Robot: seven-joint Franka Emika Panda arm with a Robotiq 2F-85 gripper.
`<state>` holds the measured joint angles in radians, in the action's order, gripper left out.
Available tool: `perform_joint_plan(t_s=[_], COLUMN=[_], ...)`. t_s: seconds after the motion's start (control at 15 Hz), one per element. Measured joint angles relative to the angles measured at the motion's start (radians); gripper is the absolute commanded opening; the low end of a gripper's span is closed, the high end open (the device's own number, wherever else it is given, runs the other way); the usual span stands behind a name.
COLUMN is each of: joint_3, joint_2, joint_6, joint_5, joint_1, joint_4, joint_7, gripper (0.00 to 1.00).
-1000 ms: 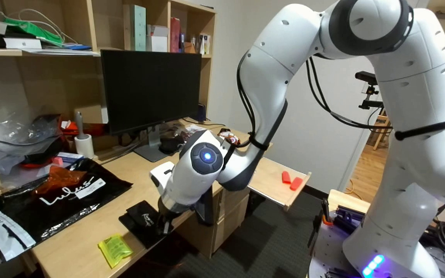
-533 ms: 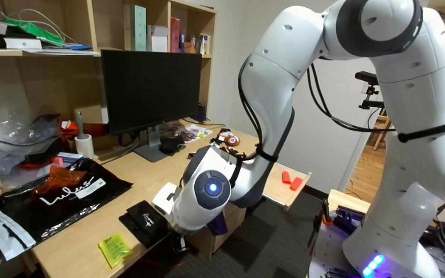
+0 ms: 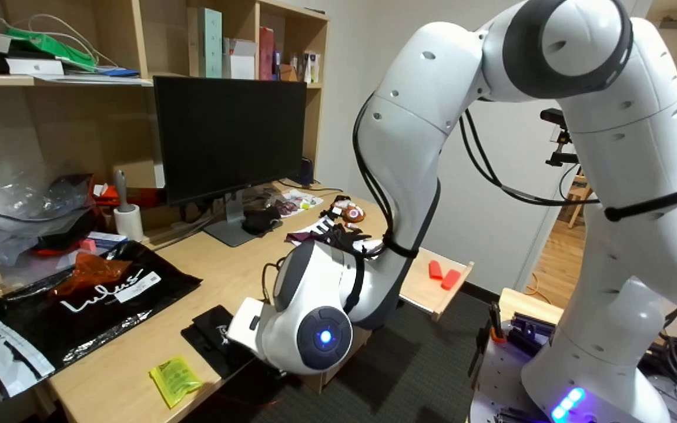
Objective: Move the black cloth to the right
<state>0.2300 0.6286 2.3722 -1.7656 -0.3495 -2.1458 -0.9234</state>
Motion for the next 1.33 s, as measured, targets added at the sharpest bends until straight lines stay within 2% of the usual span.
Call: perform_joint_plan(t_s=[0.13, 0.2, 0.27, 0.93, 1.2, 1.27, 1.33], joint_3=[0.004, 0.005, 0.006, 0.016, 0.021, 0.025, 0.032], joint_2=[0.031, 0.045, 0.059, 0.108, 0.107, 0.105, 0.102], joint_6=[-0.014, -0.020, -0.025, -0.053, -0.054, -0.053, -0.049], joint_5=[-0.025, -0.039, -0.049, -0.056, -0.056, -0.052, -0.047], joint_1=[0.000, 0.000, 0.000, 0.005, 0.010, 0.017, 0.028], joint_4=[0.018, 0.028, 0.038, 0.086, 0.086, 0.086, 0.086], joint_7=[0.010, 0.013, 0.017, 0.053, 0.050, 0.043, 0.029], gripper=[1.00, 0.75, 0.74, 0.09, 0.02, 0.06, 0.05])
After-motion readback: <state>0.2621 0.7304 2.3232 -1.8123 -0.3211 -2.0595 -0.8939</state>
